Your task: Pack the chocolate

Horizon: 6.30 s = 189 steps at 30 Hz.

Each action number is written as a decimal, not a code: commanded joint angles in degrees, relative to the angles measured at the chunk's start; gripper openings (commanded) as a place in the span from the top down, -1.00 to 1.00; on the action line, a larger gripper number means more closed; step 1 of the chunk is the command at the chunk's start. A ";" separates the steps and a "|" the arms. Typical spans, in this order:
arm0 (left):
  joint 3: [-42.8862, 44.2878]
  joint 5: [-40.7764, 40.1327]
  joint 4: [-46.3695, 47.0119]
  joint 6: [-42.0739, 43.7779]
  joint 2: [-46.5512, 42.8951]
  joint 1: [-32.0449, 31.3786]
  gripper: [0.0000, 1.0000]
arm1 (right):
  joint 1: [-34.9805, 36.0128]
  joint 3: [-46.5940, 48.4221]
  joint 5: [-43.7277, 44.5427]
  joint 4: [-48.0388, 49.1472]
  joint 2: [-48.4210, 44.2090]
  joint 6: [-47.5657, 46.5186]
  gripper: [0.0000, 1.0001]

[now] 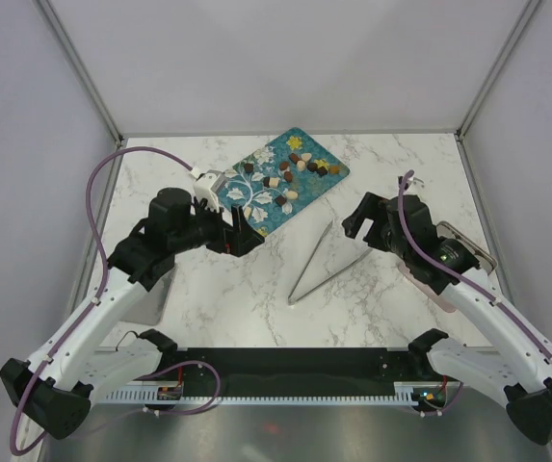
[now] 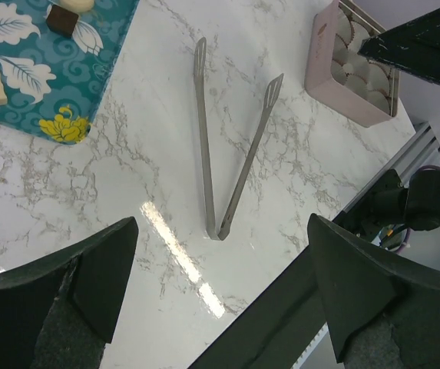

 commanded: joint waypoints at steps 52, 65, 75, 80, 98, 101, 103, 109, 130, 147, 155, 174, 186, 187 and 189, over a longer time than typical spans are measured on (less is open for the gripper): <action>-8.04 -14.92 -5.52 5.68 -14.11 -0.17 -0.99 | 21.20 11.78 13.14 -12.07 43.69 51.98 -0.96; -8.04 -14.66 -5.43 5.68 -13.50 -0.17 -0.99 | 18.04 10.99 14.47 -10.84 46.86 50.84 -0.96; -8.13 -15.18 -5.52 5.77 -12.88 -0.17 -0.99 | 17.16 12.04 12.80 -11.45 50.37 49.87 -0.96; -8.13 -15.36 -5.43 5.85 -12.80 -0.17 -0.99 | 17.16 14.15 12.80 -12.95 52.57 49.61 -0.95; -8.22 -15.45 -5.52 5.94 -12.62 -0.17 -0.99 | 16.89 16.09 14.11 -14.79 55.21 45.40 -0.61; -8.22 -15.45 -5.61 5.94 -12.71 -0.17 -0.99 | 17.15 14.78 15.96 -16.02 51.70 41.10 -0.58; -8.22 -15.62 -5.61 5.94 -12.45 -0.17 -0.99 | 17.24 14.33 17.89 -17.86 48.19 38.46 -0.57; -8.22 -15.54 -5.61 6.03 -12.09 -0.17 -0.99 | 18.21 12.49 20.71 -19.36 34.22 21.69 -0.52; -8.04 -15.71 -5.61 6.03 -10.86 -0.17 -0.99 | 17.77 24.25 10.68 -18.75 19.16 -17.61 -0.34; -8.05 -16.32 -5.70 6.12 -9.81 -0.17 -0.99 | 4.85 46.94 -3.10 -8.38 50.89 -35.99 0.01; -7.43 -20.10 -5.70 6.03 -13.93 -0.17 -0.98 | 4.94 44.92 -10.41 -4.78 54.94 -37.84 0.08; -7.43 -20.99 -5.78 6.03 -13.68 -0.17 -0.98 | 5.03 39.47 -12.07 -4.34 55.91 -36.00 0.07; -7.43 -20.72 -5.78 6.03 -13.32 -0.17 -0.98 | 5.47 39.64 -12.08 -3.46 57.32 -35.47 0.04; -7.43 -20.72 -5.70 6.03 -13.15 -0.17 -0.98 | 5.47 39.64 -12.08 -3.46 57.41 -35.38 0.03; -7.43 -20.72 -5.70 6.03 -13.06 -0.17 -0.98 | 5.64 39.82 -13.55 -3.54 57.58 -35.21 0.02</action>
